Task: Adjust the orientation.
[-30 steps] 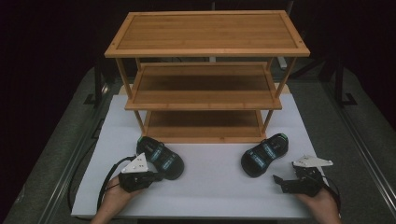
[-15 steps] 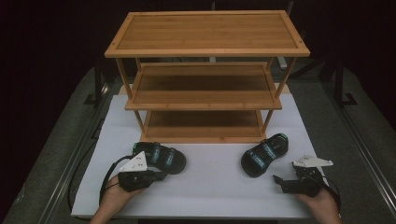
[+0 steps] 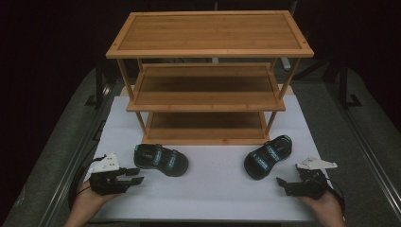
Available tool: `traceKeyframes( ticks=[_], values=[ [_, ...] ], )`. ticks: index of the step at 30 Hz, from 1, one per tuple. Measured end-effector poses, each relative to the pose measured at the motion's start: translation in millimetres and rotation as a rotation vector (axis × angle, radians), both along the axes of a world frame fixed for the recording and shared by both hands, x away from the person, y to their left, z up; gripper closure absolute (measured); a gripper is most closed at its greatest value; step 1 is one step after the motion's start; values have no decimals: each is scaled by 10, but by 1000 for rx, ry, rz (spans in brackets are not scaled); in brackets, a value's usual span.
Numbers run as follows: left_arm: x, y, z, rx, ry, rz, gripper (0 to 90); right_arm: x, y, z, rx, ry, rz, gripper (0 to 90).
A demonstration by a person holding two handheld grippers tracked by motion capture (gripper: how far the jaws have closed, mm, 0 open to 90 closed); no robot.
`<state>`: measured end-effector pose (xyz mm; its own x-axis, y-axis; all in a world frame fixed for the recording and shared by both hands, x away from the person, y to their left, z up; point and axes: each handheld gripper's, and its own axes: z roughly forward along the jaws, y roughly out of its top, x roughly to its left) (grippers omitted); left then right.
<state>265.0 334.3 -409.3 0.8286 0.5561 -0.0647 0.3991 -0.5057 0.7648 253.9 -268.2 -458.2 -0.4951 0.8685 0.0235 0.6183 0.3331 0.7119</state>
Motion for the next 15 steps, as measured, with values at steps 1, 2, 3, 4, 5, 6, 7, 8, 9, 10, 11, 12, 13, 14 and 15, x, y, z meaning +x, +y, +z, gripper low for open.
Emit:
traceKeyframes(
  ticks=[1,2,3,4,5,6,7,8,9,10,11,12,13,14,15],
  values=[
    [39,68,18,-1,-6,22,613,0,0,0,0,0,0,89],
    [62,99,24,0,-9,29,629,0,0,0,0,0,0,89],
    [87,129,29,3,-12,36,658,0,0,0,0,0,0,89],
    [118,161,30,3,-16,48,690,0,0,0,0,0,0,89],
    [140,181,30,6,-20,56,712,2,-1,-1,0,-2,2,89],
    [140,181,30,6,-20,56,743,2,-1,-1,0,-2,2,89],
    [200,233,25,8,-25,72,795,2,-1,-1,0,-1,2,89],
    [200,233,25,8,-25,72,818,2,-1,-1,0,-1,2,89],
    [260,269,23,12,-30,74,861,2,-1,-1,0,-1,1,89],
    [260,269,23,12,-30,74,899,2,-1,-1,0,-1,1,89],
    [327,289,22,2,-26,76,900,2,-1,-1,0,-1,1,89],
    [361,295,17,3,-26,77,900,2,-1,-1,0,-1,1,89],
    [390,298,15,11,-28,82,900,2,-1,-1,0,-1,1,89],
    [390,298,15,11,-28,82,900,2,-1,-1,0,-1,1,89],
    [478,315,16,17,-38,100,900,2,-1,0,-1,-1,1,89]
  ],
)
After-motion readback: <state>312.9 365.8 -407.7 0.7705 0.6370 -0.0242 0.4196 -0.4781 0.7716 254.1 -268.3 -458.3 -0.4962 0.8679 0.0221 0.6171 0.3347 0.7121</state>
